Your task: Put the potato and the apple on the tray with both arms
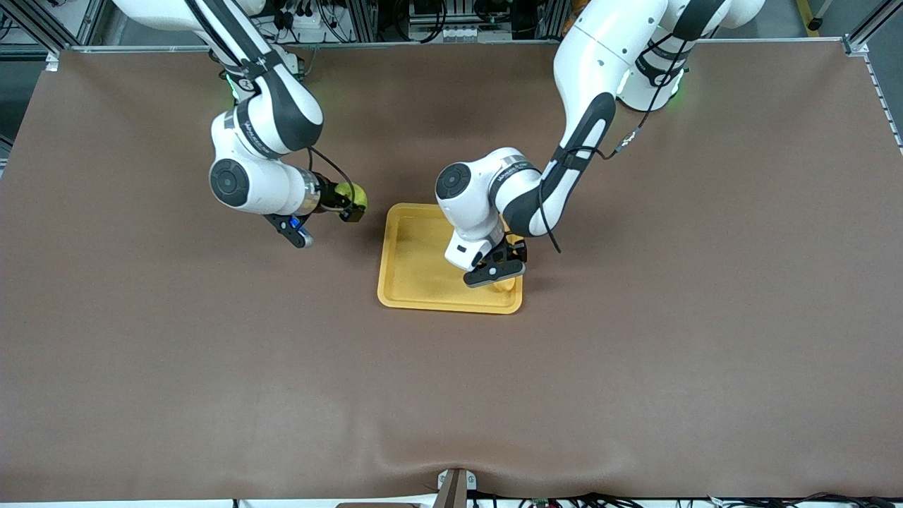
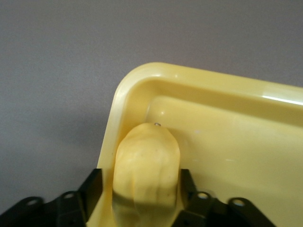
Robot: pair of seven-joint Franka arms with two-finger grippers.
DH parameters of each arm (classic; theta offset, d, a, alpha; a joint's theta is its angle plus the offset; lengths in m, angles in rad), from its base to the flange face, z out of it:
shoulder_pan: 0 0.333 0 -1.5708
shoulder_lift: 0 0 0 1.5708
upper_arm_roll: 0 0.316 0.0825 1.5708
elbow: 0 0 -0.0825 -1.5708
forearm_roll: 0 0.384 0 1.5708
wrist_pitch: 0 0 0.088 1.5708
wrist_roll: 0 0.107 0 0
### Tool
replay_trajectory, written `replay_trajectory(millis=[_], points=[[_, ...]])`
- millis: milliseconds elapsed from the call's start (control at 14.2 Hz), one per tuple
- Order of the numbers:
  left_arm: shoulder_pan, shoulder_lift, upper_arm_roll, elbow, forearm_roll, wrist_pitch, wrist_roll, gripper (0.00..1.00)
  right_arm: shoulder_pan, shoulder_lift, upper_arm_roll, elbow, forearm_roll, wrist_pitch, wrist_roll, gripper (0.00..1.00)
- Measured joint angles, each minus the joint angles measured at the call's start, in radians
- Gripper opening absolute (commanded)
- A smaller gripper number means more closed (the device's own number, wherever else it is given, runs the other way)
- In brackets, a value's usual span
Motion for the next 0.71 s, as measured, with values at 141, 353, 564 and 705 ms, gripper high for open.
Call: replay_trajectory(millis=[141, 353, 564, 705], points=[[-0.001, -0.004, -0.001, 0.009, 0.000, -0.003, 0.000, 1.00, 0.024, 0.030, 0.001, 0.029, 0.000, 0.028, 0.047, 0.00], [-0.001, -0.037, -0.003, 0.025, 0.000, -0.037, 0.000, 1.00, 0.056, 0.075, 0.001, 0.060, 0.011, 0.079, 0.092, 0.00], [0.018, -0.099, -0.002, 0.031, -0.003, -0.068, 0.000, 1.00, 0.090, 0.136, 0.001, 0.122, 0.014, 0.117, 0.135, 0.00], [0.053, -0.137, -0.002, 0.030, -0.006, -0.075, 0.024, 1.00, 0.114, 0.185, 0.001, 0.168, 0.014, 0.145, 0.162, 0.00]])
